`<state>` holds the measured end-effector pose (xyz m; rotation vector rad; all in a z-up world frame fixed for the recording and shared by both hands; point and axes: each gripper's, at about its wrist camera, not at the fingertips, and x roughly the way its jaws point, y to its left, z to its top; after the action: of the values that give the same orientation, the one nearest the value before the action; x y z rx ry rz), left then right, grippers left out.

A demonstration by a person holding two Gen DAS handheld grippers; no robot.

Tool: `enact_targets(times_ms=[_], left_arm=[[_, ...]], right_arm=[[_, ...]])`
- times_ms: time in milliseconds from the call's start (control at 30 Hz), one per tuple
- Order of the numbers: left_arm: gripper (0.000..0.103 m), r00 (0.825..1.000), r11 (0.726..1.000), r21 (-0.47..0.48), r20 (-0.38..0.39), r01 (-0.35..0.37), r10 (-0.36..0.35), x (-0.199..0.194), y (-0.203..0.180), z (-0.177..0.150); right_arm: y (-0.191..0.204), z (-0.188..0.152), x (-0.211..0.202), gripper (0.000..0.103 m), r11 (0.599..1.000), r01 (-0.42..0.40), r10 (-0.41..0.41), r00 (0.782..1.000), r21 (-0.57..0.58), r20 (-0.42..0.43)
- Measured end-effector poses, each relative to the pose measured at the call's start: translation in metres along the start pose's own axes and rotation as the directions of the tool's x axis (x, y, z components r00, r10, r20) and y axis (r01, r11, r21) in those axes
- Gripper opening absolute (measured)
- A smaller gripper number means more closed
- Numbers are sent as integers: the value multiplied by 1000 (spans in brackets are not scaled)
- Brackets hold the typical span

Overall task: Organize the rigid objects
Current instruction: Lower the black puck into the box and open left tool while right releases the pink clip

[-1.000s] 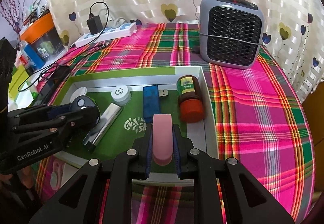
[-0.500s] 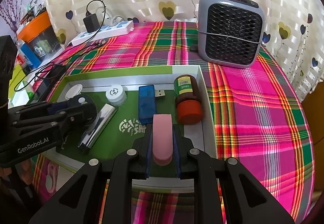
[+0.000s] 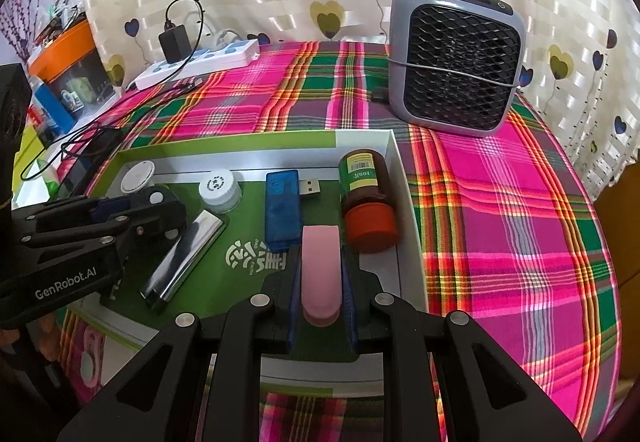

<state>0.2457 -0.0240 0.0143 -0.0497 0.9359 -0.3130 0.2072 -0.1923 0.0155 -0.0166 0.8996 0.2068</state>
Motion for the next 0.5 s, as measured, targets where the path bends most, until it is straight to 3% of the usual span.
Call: enact_targets(times_ms=[500], left_arm=[[29, 1000, 1000, 11, -3, -18, 18, 0, -2, -1]], right_arm=[[-1, -1, 1, 19, 1000, 6, -6, 1000, 5, -2]])
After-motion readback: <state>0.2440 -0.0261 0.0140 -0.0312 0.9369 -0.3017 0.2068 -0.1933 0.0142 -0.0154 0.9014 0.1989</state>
